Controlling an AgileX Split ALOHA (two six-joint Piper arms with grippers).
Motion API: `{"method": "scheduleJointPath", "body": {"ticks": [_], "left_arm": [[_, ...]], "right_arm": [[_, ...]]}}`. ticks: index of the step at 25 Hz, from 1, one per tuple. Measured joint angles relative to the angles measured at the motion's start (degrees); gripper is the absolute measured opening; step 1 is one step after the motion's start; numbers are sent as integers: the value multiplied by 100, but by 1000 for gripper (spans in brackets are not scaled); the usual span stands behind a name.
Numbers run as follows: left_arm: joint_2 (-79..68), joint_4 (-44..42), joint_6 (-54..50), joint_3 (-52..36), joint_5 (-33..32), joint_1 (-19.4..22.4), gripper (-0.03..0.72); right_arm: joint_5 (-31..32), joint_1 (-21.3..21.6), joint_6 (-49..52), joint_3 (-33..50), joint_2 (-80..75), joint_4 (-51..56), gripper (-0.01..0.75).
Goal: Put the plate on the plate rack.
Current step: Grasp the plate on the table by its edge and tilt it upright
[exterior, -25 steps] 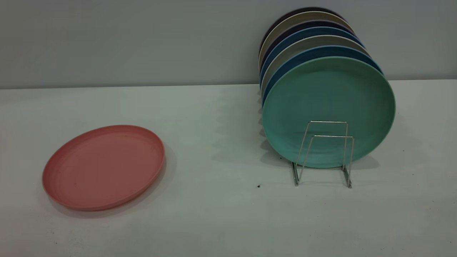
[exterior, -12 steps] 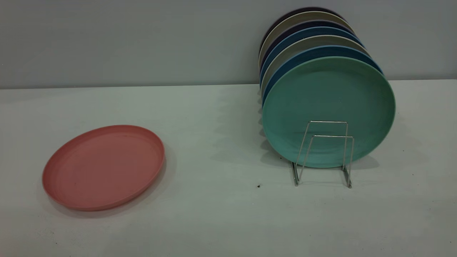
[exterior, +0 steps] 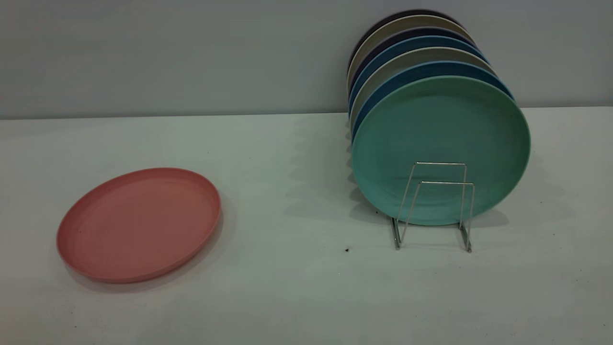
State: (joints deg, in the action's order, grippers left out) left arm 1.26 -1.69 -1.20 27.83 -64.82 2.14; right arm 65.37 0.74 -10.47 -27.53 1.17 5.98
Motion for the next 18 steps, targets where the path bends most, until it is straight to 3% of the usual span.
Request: {"method": "scheduleJointPath", "body": {"ticks": [18], "left_arm": [[-67, 0, 0, 7, 0, 0, 451]], "right_arm": [[0, 0, 0, 0, 0, 93, 377]]}}
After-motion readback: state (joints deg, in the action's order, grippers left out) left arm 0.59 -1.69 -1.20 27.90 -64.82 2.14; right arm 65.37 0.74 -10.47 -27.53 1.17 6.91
